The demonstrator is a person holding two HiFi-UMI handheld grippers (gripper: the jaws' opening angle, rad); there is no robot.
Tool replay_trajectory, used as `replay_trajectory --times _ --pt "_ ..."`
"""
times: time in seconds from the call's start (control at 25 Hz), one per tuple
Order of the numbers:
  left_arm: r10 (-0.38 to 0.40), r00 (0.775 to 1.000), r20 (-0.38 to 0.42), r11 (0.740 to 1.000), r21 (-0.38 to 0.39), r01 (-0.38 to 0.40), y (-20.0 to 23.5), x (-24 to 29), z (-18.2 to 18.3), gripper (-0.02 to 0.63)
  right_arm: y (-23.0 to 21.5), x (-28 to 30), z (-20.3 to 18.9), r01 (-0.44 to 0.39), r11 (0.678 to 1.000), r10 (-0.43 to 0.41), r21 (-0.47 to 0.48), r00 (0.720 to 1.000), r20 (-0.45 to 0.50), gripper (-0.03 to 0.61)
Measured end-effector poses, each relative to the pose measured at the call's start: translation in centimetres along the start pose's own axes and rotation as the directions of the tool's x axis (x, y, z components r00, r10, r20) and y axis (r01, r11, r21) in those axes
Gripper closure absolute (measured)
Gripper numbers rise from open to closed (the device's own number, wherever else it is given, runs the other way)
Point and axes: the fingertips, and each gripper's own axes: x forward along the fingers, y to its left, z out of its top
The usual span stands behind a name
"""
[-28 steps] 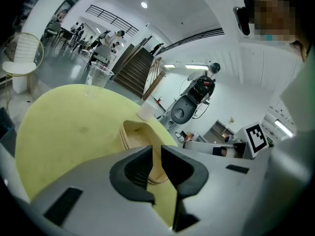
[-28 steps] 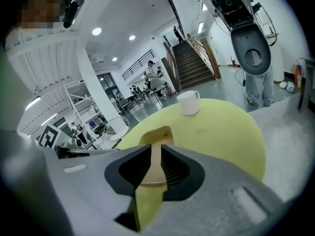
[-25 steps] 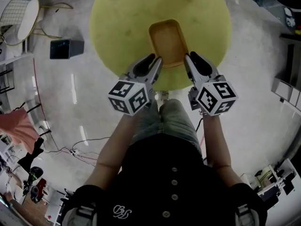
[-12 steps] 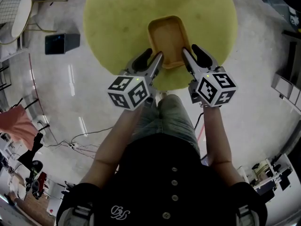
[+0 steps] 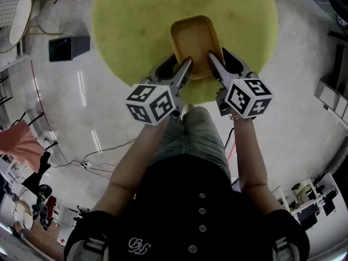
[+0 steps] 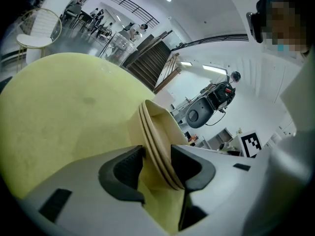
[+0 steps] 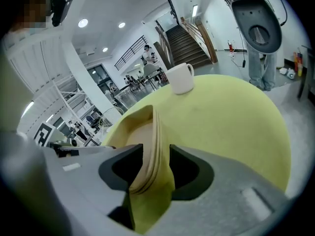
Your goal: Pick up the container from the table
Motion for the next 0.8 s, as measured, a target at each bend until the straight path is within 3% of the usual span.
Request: replay_trajectory --times 0.52,0.8 --pt "0.023 1.0 0.009 0.999 0.031 -0.023 0.1 0.4 0.2 0.448 0.5 0.1 -0.7 0.009 1.0 -0.01 0.006 1.0 0.005 0.425" --pt "0.039 0.998 0.041 0.999 -0.009 -0.038 0.6 -0.8 0.5 0.448 2.1 -0.4 -1.2 -0.02 1.0 0.02 -0.003 1.0 0.001 0.44"
